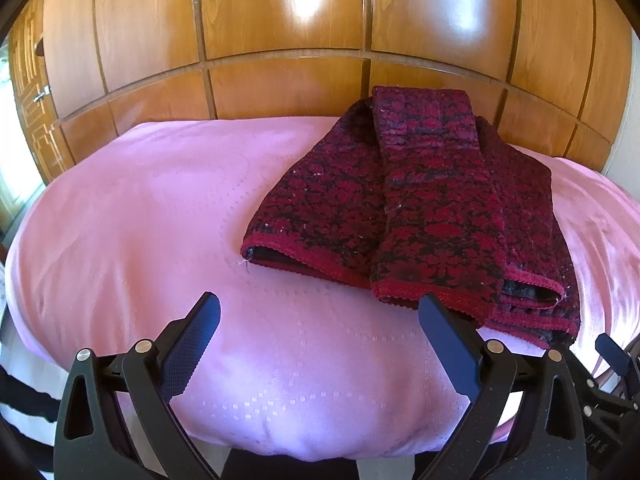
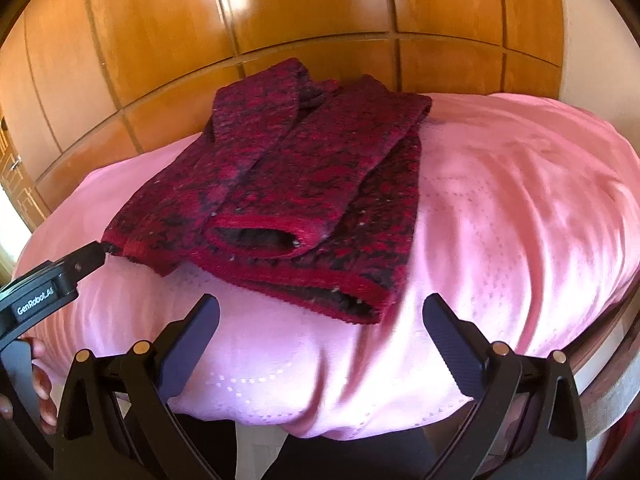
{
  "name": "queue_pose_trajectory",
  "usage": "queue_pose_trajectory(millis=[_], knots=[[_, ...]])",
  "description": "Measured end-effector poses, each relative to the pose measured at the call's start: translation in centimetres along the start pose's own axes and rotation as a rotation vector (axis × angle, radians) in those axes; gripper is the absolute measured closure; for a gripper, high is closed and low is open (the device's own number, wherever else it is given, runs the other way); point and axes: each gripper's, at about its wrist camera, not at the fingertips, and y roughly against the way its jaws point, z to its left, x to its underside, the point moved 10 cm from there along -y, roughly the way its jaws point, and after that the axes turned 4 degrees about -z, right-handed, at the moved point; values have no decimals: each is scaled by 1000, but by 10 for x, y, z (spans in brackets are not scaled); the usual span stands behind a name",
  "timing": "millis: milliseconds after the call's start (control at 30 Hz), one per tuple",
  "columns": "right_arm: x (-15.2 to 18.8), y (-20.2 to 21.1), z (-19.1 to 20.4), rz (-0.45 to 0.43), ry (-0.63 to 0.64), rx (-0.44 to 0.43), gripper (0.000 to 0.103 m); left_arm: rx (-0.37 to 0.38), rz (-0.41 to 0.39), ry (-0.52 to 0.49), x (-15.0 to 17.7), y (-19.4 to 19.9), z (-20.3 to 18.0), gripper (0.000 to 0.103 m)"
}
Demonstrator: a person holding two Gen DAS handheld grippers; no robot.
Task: Fold small clothes
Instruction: 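Approach the folded red patterned sweater with both grippers open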
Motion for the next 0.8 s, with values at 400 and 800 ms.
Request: queue_pose_trajectory(millis=[400,800], knots=[[-4,-1,-9,-3,-16,12,2,25,10,-63,-2,-6,-20,5],[-2,-2,-11,1,-5,38,2,63,11,-120,5,-11,-38,5]])
